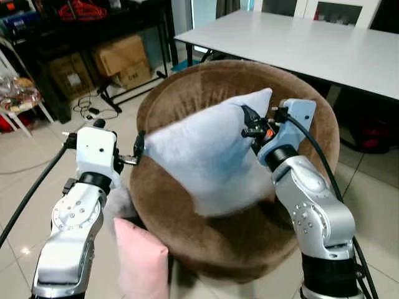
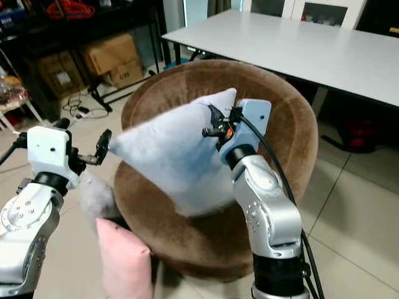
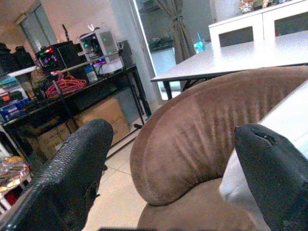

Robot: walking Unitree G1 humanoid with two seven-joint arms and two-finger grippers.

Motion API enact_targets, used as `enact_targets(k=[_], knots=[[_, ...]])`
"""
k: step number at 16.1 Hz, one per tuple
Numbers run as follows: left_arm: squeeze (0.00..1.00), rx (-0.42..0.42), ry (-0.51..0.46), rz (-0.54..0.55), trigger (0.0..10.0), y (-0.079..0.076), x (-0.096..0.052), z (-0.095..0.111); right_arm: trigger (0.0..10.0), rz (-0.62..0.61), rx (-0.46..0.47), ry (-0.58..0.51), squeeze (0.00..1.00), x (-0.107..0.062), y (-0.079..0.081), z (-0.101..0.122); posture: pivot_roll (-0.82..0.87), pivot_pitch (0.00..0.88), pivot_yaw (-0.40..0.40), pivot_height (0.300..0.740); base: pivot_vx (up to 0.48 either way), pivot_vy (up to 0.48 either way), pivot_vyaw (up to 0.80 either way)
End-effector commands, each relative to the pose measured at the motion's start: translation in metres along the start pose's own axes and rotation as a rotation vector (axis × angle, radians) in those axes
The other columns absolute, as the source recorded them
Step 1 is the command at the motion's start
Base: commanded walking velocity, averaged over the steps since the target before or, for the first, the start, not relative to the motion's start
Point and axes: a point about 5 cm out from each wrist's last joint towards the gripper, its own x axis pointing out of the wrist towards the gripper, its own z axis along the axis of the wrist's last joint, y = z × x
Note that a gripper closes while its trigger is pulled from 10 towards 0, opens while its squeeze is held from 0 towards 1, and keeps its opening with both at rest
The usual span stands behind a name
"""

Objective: Move the pillow to the sofa from floor

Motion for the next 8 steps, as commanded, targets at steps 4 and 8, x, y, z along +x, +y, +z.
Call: enact_targets(k=[4, 8], knots=[[0.00, 0.012, -0.011, -0.017, 10.0, -0.0024, 0.0002, 0.0034, 10.0, 0.029, -0.012, -0.081, 0.00, 0.0016, 0.0051, 0.0179, -0.08, 0.000, 0.072, 0.740, 0.329, 0.000, 0.00], [0.00, 0.011, -0.009, -0.018, 10.0, -0.0030, 0.0004, 0.0030, 10.0, 0.024, -0.008, -0.086, 0.00, 0.0020, 0.0039, 0.0187, -0.08, 0.000, 0.071, 0.740, 0.327, 0.000, 0.00]])
